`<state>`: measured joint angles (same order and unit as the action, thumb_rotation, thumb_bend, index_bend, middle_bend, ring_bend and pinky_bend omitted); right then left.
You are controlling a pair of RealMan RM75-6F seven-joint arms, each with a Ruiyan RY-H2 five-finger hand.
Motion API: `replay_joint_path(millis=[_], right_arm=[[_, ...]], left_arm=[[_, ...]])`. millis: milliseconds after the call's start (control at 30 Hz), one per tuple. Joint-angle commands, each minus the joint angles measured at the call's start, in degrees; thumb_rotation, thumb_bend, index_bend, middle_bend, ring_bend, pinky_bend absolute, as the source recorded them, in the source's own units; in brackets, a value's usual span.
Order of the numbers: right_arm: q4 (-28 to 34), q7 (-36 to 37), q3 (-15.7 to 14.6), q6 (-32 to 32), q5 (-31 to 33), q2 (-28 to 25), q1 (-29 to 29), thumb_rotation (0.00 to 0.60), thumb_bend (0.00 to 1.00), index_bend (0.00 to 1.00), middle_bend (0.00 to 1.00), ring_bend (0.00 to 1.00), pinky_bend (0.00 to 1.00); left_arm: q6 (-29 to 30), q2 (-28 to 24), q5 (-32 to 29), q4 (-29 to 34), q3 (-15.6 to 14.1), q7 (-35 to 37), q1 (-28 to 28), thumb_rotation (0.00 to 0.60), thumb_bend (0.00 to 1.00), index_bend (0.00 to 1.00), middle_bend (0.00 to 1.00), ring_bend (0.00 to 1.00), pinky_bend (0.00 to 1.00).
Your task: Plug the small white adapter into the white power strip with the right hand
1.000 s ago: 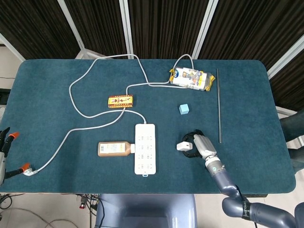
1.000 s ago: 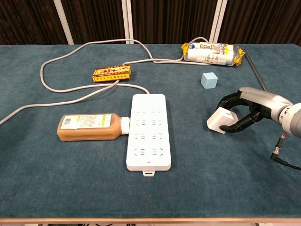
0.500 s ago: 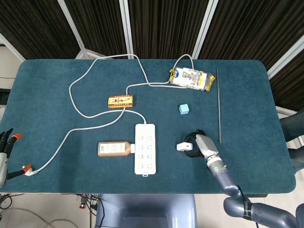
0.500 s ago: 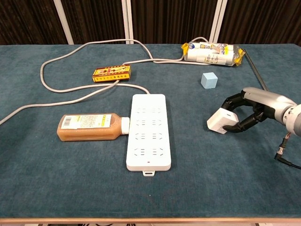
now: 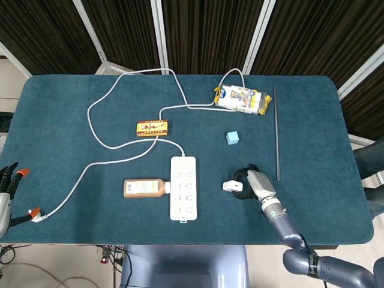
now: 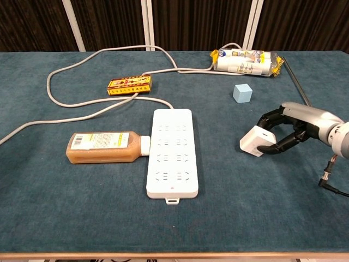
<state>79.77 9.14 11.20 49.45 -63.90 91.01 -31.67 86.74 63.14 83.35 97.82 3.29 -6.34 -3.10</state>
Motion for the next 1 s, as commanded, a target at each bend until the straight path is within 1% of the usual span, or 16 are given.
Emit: replay_joint_path(millis=[33,200,333,467,600,700,800,900,1000], right_arm=[[-0.3,0.5,0.3,0.9,-0.7,0.4,0.1,0.600,0.48,0.64,0.51,0.29,0.00],[-0.8,1.8,0.4,2.8,-3.5,0.5,0.2,0.600,0.52,0.67,0.53,0.31,0.00],[0.1,1.8,0.3,3.0,-5.5,-0.8,-0.2,0.600,0.54,0.69,0.53,0.31,0.00],[1.8,0.0,-0.4,1.8,-7.4,-3.1,-1.2,0.600,0.56,0.70,0.53,0.31,0.00],[4.8,-4.4,-1.2,-2.1,-8.2,-7.0,-3.7,0.600,0.56,0.71,0.53,0.31,0.00],[7.4,-9.5,-0.9,-4.5,-6.0,-9.0,-5.9,0.600,0.56,0.72,0.54,0.32,0.00],[9.6,-14.0,0.2,-5.7,-1.8,-9.7,-7.7,0.600,0.58,0.73,0.55,0.33,0.00],[11.3,-20.2,1.6,-4.8,5.0,-9.2,-9.9,0.600,0.59,0.73,0.55,0.34,0.00],[13.2,-26.3,2.7,-3.5,13.7,-8.7,-12.6,0.600,0.59,0.73,0.55,0.34,0.00]], left_arm=[[-0.1,0.0,-0.1,0.0,0.0,0.0,0.0,0.600,0.09,0.18,0.00,0.00,0.00],[-0.3,0.0,-0.2,0.0,0.0,-0.2,-0.1,0.600,0.09,0.18,0.00,0.00,0.00],[-0.7,-0.1,-0.2,0.1,-0.2,-0.1,-0.2,0.600,0.09,0.18,0.00,0.00,0.00],[-0.8,-0.2,0.0,0.2,-0.3,0.0,-0.2,0.600,0.09,0.18,0.00,0.00,0.00],[-0.3,-0.3,-0.3,0.2,0.0,0.2,-0.1,0.600,0.09,0.18,0.00,0.00,0.00],[0.1,-0.3,-0.8,0.2,0.3,0.4,0.1,0.600,0.09,0.18,0.00,0.00,0.00],[0.6,-0.2,-1.1,0.1,0.6,0.3,0.2,0.600,0.09,0.18,0.00,0.00,0.00],[1.8,0.3,-1.6,-0.2,1.2,-0.9,0.6,0.600,0.09,0.18,0.00,0.00,0.00],[2.1,0.5,-1.9,-0.1,1.4,-0.7,0.7,0.600,0.09,0.18,0.00,0.00,0.00]])
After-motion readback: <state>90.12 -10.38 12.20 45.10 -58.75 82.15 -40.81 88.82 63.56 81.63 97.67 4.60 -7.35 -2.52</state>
